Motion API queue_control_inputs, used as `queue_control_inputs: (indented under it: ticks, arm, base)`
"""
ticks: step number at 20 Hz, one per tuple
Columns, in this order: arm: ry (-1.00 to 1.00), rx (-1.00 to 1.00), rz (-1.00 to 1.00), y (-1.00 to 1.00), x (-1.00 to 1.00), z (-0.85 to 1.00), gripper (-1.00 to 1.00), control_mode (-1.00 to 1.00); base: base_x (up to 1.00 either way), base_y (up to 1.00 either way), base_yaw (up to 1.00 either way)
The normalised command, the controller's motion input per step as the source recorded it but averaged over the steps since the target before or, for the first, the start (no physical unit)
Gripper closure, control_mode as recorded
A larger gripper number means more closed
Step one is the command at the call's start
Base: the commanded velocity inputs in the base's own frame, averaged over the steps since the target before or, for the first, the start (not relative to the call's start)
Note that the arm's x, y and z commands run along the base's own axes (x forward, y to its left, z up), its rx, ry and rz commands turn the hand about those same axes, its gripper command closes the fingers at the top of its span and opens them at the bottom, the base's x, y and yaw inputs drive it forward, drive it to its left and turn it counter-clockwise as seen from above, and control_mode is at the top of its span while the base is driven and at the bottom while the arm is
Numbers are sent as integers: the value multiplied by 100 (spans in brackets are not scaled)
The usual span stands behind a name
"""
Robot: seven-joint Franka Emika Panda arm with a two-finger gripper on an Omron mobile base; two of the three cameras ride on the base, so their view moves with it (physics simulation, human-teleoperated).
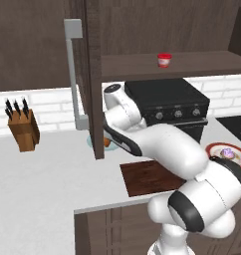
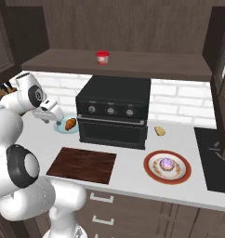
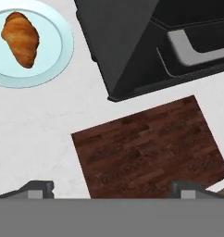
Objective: From the different types of pastries on the counter, select a croissant and place it on the cutting board. Then retrieve a jar of jam from the cabinet and place it alongside the croissant on the cutting board.
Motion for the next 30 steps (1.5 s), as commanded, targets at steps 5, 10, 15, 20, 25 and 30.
queue_control_inputs:
  ticks: [5, 10, 15, 20, 25, 30]
  arm:
    - [-21, 0, 0, 0, 4, -31, -100, -100]
    - [-11, 0, 0, 0, 32, 0, -100, -100]
    - [-1, 0, 0, 18, 62, 0, -100, -100]
    - [0, 0, -2, 48, 67, -1, -100, -100]
    - [0, 0, -2, 7, 58, -7, -100, -100]
    - [0, 0, -2, 1, 40, -42, -100, -100]
  base:
    - [0, 0, 0]
    - [0, 0, 0]
    - [0, 0, 0]
    - [0, 0, 0]
    - [0, 0, 0]
    - [0, 0, 0]
